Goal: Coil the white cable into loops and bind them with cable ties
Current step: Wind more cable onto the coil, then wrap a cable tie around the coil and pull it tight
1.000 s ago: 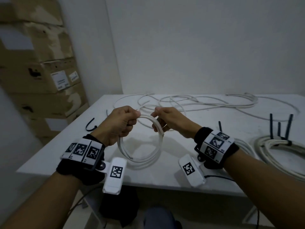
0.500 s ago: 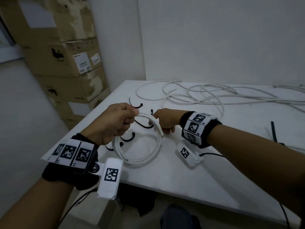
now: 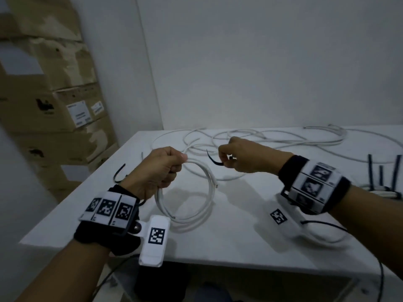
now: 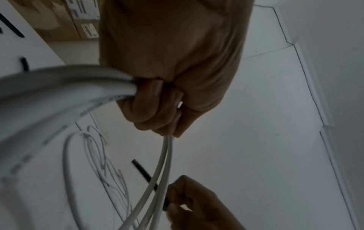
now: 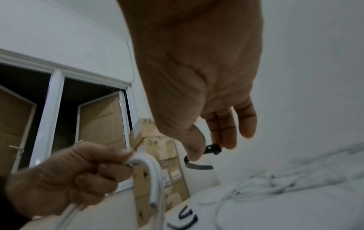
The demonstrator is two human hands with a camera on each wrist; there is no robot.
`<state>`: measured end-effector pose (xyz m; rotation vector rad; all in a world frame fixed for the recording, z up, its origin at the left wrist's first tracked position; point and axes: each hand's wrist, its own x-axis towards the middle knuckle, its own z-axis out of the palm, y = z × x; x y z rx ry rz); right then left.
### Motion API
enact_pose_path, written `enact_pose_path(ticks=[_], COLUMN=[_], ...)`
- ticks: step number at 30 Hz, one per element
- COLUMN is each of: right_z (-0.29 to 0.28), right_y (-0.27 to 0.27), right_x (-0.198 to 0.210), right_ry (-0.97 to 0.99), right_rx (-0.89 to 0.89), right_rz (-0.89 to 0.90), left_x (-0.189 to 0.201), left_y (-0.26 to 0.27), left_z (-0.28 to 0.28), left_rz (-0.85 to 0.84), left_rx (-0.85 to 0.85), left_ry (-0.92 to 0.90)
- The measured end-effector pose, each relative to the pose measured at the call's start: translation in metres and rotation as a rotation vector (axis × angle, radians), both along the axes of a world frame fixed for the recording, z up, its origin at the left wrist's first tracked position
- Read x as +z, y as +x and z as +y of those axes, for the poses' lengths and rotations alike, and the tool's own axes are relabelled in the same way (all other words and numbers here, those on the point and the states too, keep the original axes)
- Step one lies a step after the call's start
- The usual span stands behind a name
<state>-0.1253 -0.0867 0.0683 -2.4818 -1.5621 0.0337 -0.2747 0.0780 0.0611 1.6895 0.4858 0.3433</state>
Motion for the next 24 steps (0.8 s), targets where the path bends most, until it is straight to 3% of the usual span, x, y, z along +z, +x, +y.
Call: enact_pose_path(ticks=[5,11,15,20,24], right_z=[-0.1,-0.172,-0.201,-0.208,-0.21], right_y=[-0.029,-0.061,-0.052,-0.026,-0.01], right_x=[0.027,0.014,0.004,0.001,-0.006], right_ry=[0.121,-0.126,-0.167,0.228,0.404], right_rx=[0.059,0.051,-0.041,-0.182,-0.232], right_rz=[-0.084,-0.192,-0.247,-0.495,-0.618], left_x=[0.009,0.025,0.033,0.034,0.029], left_y=[0.038,0.077,0.094,0.108,0.113], left_z=[-0.058,-0.138,-0.179,-0.216,-0.225], left_rz=[-0.036,-0.054,-0.044,-0.021,0.019], left_rx=[-0.126,-0.306,-0.385,-0.463,-0.457], left_ry=[0.044,0.05,0.059,0.094,0.05])
